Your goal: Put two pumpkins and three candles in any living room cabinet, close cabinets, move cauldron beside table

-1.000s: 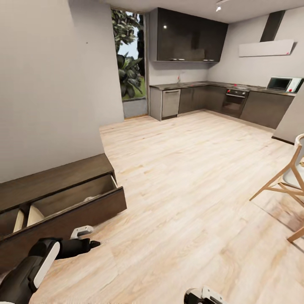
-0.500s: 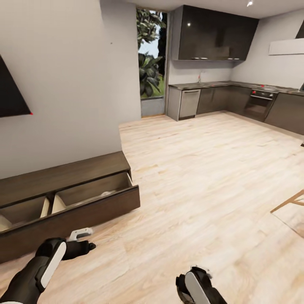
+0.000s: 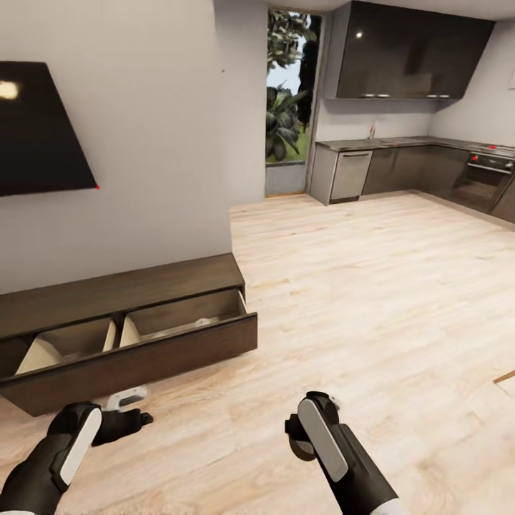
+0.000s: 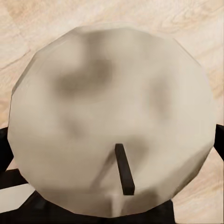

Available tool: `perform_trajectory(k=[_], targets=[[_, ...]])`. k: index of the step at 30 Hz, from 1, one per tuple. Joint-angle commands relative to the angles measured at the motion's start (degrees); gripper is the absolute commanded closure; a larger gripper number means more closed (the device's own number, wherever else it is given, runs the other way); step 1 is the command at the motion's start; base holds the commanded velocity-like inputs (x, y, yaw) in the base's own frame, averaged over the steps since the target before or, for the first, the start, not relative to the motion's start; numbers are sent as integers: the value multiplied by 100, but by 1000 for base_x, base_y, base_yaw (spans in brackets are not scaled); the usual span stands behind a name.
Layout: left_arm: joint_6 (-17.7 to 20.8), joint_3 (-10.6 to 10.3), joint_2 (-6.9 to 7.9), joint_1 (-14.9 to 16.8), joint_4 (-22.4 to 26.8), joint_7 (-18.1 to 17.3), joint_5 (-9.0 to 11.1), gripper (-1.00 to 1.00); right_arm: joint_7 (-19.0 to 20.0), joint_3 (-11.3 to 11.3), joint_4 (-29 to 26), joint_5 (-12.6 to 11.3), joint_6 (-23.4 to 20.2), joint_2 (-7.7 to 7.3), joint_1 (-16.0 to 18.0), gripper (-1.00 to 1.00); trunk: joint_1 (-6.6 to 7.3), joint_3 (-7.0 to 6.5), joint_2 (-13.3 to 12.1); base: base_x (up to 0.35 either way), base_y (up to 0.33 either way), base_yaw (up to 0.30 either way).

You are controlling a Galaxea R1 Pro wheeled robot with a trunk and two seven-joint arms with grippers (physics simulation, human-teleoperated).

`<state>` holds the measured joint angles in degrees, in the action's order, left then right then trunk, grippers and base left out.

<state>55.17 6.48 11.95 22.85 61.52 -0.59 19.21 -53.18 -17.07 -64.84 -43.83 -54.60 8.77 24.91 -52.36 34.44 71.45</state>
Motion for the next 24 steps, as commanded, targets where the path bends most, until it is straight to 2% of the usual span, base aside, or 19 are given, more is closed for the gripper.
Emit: perform_trajectory(k=[1,6,11,13,18,24], targets=[[44,66,0,0,0,-4,3,-100,-5,2,-1,-10,-9,-1,3,100,23,-13,-42,0,0,243],[192,211,27,0,0,-14,1,-100,5,10,-17,-43,-235,6,13,100,133,-76,-242,0,0,243],[223,505,40,0,-14,-1,-30,-100,19,0,-18,-69,-331,18,14,100,242,-139,-443,0,0,243],[256,560,113,0,-17,-5,-28,-100,21,-29,-19,-54,-336,19,14,100,286,-164,-523,0,0,242],[240,641,195,0,-199,-15,-31,-100,64,-181,-8,-40,-316,13,13,100,396,-225,-723,0,0,234],[278,685,225,0,-240,-20,-49,-100,76,-219,-3,-62,-317,14,14,100,528,-297,-964,0,0,228]])
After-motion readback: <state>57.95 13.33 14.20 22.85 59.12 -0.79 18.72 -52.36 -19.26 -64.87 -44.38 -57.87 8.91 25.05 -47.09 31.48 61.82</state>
